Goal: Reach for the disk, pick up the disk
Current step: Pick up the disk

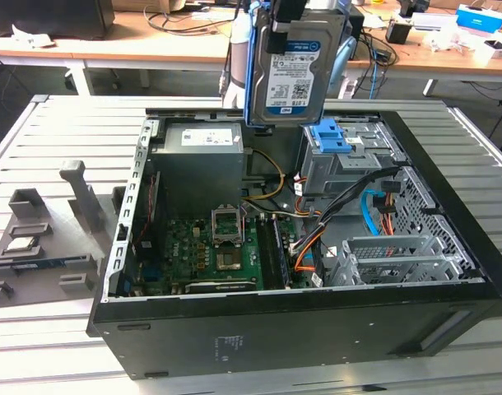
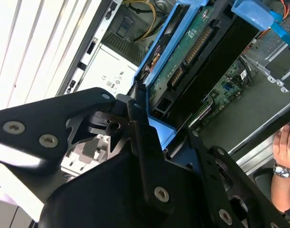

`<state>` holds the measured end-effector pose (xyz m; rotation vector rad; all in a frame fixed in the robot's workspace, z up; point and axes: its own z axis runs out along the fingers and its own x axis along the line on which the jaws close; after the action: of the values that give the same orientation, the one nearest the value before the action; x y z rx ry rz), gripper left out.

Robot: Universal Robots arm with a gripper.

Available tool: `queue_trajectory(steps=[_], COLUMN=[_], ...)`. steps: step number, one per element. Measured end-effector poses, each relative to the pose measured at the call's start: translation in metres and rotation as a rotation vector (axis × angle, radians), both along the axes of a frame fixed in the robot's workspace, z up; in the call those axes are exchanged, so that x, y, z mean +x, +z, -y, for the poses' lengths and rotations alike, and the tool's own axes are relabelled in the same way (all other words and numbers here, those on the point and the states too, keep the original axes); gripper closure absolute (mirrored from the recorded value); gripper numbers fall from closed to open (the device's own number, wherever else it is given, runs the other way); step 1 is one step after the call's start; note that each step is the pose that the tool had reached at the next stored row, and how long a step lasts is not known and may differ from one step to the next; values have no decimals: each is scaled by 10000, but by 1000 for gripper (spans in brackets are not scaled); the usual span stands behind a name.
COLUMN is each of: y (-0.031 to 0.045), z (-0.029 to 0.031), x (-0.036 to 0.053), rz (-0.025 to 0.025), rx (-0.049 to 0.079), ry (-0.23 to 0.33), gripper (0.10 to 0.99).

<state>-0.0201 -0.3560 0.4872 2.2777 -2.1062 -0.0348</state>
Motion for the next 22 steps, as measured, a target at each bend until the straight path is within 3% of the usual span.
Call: queue_trajectory(steps=[7,10,22], y=[-23,-24,-24], z=[61,126,252], x=[-1,-3,-3], rz=[-1,0,0], rx=[-2,-1,0], ry=[0,0,0], gripper=[718,718,718])
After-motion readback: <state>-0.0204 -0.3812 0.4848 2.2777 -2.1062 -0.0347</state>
